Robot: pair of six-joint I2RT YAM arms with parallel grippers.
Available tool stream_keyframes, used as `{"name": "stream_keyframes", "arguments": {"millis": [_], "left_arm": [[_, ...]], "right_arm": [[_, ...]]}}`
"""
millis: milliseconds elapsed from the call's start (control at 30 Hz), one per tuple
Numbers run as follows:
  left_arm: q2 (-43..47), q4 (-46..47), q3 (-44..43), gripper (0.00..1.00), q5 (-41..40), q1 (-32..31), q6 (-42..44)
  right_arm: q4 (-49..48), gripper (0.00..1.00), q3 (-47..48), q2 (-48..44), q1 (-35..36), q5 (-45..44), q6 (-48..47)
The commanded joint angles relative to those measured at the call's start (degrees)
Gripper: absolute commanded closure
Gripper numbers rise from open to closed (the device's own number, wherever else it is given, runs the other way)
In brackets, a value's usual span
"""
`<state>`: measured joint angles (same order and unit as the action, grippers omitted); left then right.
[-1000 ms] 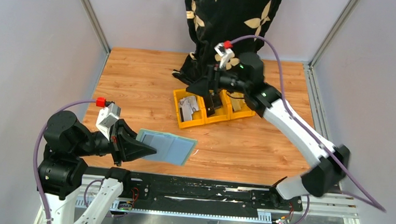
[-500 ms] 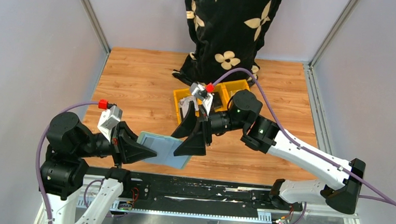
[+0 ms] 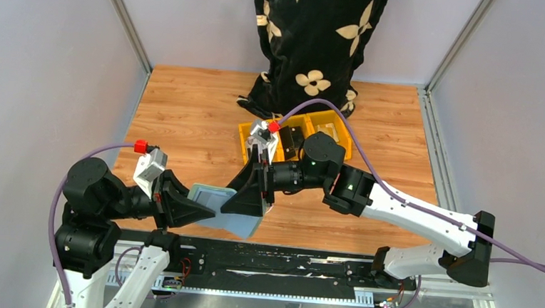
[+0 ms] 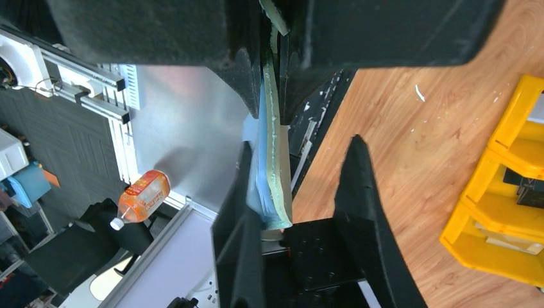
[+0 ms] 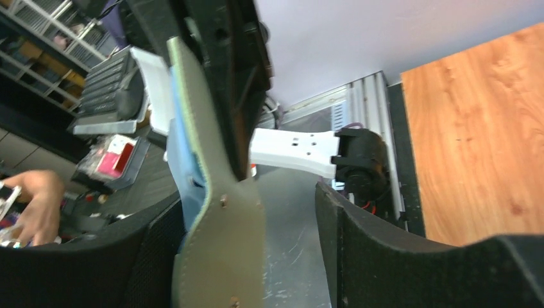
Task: Take the credit cards out of the card holder
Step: Remove the credit card from the card holder.
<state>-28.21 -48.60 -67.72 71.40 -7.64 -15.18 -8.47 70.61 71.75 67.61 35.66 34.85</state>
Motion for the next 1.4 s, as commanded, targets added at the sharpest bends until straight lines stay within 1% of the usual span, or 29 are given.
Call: {"name": "stream_keyframes", "arguments": {"millis": [0,100,133,200,233,300,333,367,467,533,600,700,800,933,1133,1167,1200,1233,1267,1300,1367], "left_arm": [[0.69,0.65,-0.17,1.0,0.73,-0.1,0.33],[1.04,0.7,-0.04,1.0,1.02,-0.1,0.41],[1.0,0.65,-0.04,1.0,1.09,-0.1,0.4],[0.77,0.61,-0.3,0.99,1.6,-0.1,0.12],[0.56,0.61,-0.49,0.9,1.82,-0.1,-0.19],[-0.13,0.54,-1.06,0.64,2.93,-0.1,-1.12],[-0.66,0.46,-1.42,0.57,3.7,-0.1,-1.68],[-1.15,0.37,-1.89,0.55,4.26,-0.1,-2.1],[-2.18,0.6,-3.18,0.55,5.86,-0.1,-3.14],[-2.52,1.01,-3.68,0.56,6.65,-0.1,-4.12],[-2.49,2.49,-3.53,0.59,7.13,-0.1,-5.61],[-2.0,4.65,-2.71,0.66,6.73,-0.1,-7.13],[-1.53,6.3,-1.57,0.74,5.58,-0.1,-8.08],[-1.0,6.84,-1.02,0.85,2.29,-0.1,-7.66],[-0.75,6.59,-1.26,0.96,0.86,-0.1,-7.45],[-0.72,6.59,-1.34,0.98,0.85,-0.1,-7.37],[-0.71,6.59,-1.4,0.99,0.92,-0.1,-7.28],[-0.71,6.58,-1.44,1.0,0.91,-0.1,-7.19],[-0.63,6.51,-1.38,1.0,0.73,-0.1,-6.96],[-0.57,6.46,-1.36,1.0,0.48,-0.05,-6.72],[-0.53,5.72,-1.46,1.0,-0.03,-0.09,-5.74]], "right_arm": [[0.45,0.37,1.33,0.5,0.94,-10.04,1.1],[1.68,0.5,0.45,-0.44,0.94,-13.71,0.74],[2.37,0.56,0.28,-0.68,0.94,-14.58,0.01],[4.12,0.66,0.19,-1.17,0.92,-15.87,-1.09],[4.65,0.71,0.04,-1.43,0.94,-16.16,-1.67],[4.86,0.8,-0.7,-1.95,0.94,-15.94,-3.02],[4.66,0.84,-1.23,-2.48,0.94,-15.58,-3.87],[4.36,0.87,-1.85,-2.94,0.87,-15.32,-4.44],[3.37,0.95,-4.03,-4.59,0.85,-14.85,-5.75],[3.12,0.98,-5.24,-5.8,0.81,-14.83,-6.55],[3.11,1.0,-5.96,-6.87,0.84,-14.47,-7.24],[2.84,1.0,-6.51,-8.1,0.85,-13.62,-7.57],[1.55,1.0,-6.91,-8.71,0.85,-10.69,-7.55],[-1.29,1.0,-7.53,-8.84,0.85,-7.29,-6.04],[-5.86,0.99,-8.56,-8.7,0.86,-0.6,-5.12],[-6.13,0.96,-8.76,-8.85,0.93,0.17,-5.11],[-6.46,0.9,-8.93,-8.94,0.87,0.67,-5.14],[-6.66,0.81,-9.07,-8.99,0.91,1.2,-5.13],[-6.73,0.68,-9.09,-9.0,0.89,1.51,-5.2],[-6.66,0.58,-9.04,-9.01,0.9,1.56,-5.12],[-6.49,0.41,-8.59,-8.91,0.91,1.01,-4.85]]}}
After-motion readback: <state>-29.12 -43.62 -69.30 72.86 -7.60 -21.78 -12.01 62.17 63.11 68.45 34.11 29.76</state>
